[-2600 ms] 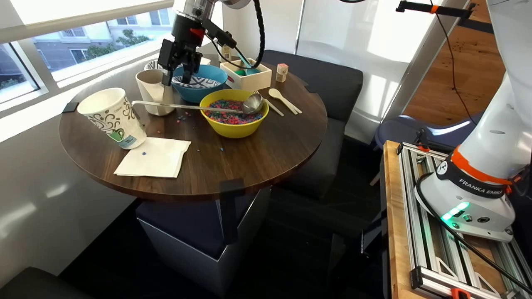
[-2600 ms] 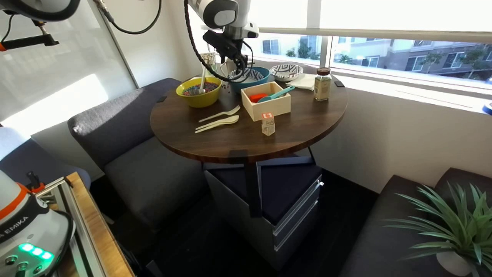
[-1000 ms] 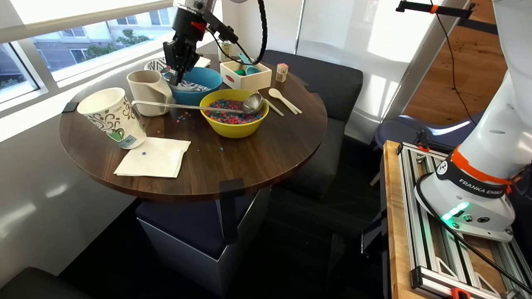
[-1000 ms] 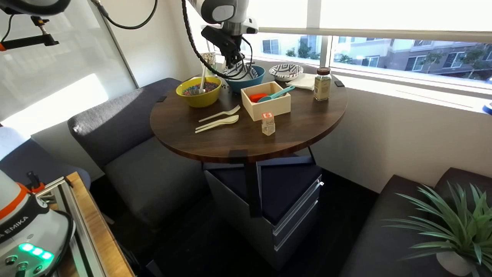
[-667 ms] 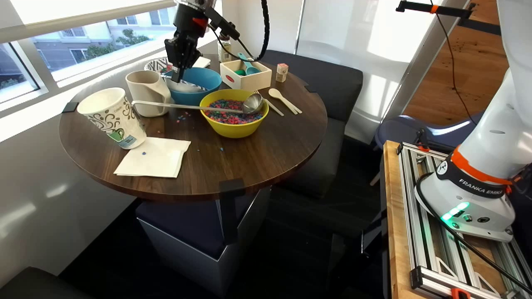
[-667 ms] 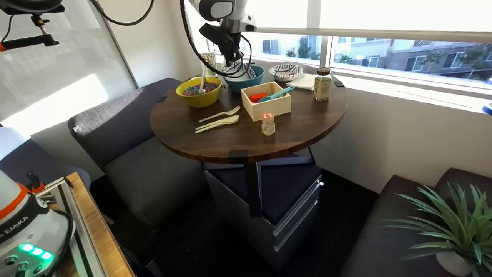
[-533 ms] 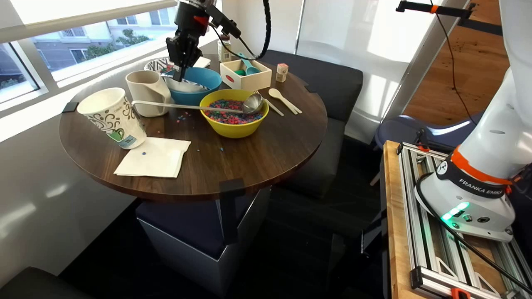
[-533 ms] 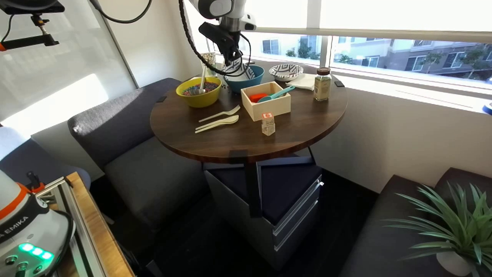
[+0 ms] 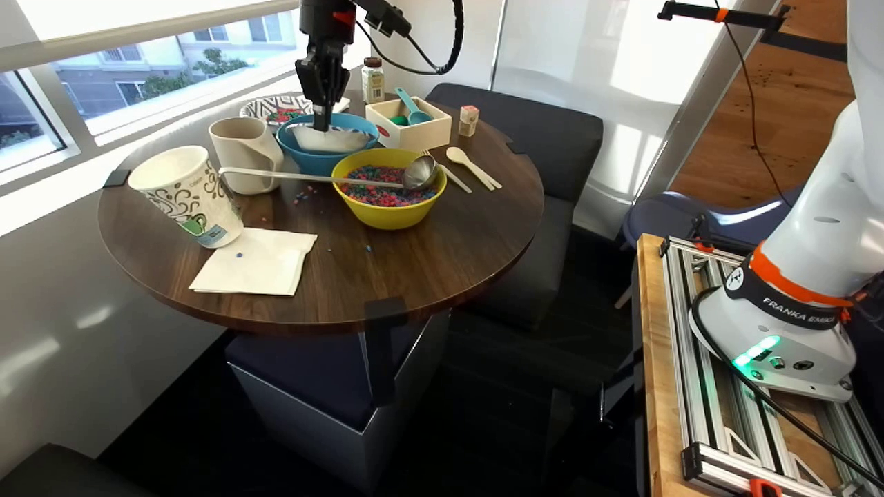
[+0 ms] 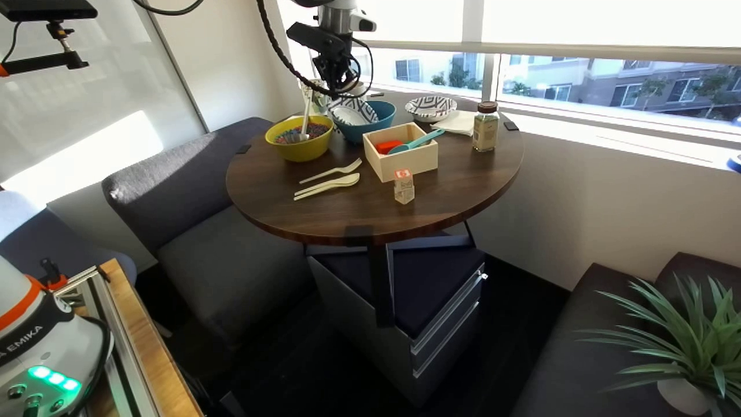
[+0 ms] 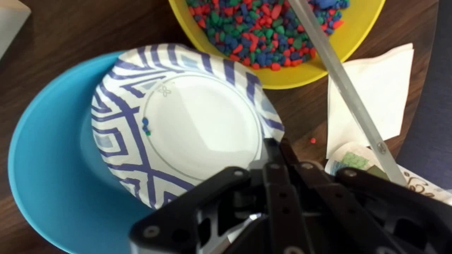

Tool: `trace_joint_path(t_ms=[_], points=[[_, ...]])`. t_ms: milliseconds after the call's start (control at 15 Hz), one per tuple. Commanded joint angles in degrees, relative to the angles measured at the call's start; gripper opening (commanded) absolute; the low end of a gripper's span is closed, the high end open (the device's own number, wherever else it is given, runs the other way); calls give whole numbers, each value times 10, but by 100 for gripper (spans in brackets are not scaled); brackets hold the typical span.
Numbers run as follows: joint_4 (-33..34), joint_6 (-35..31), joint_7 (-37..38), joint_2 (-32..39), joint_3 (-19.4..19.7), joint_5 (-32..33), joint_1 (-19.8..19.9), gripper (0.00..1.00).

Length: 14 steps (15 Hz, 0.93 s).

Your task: Remove the white plate from the blue bowl and put it on the right side of the table

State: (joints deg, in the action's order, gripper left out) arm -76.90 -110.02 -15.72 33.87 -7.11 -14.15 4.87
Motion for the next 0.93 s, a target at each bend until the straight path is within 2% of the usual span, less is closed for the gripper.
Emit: trace_joint_path(t_ms=[0,600,867], points=[[-11,17,10,-17,16,52,-32,1],[-31,-8,55,-46,50,242,-108,1],[-57,-24,117,-78,73,318,-125,1]])
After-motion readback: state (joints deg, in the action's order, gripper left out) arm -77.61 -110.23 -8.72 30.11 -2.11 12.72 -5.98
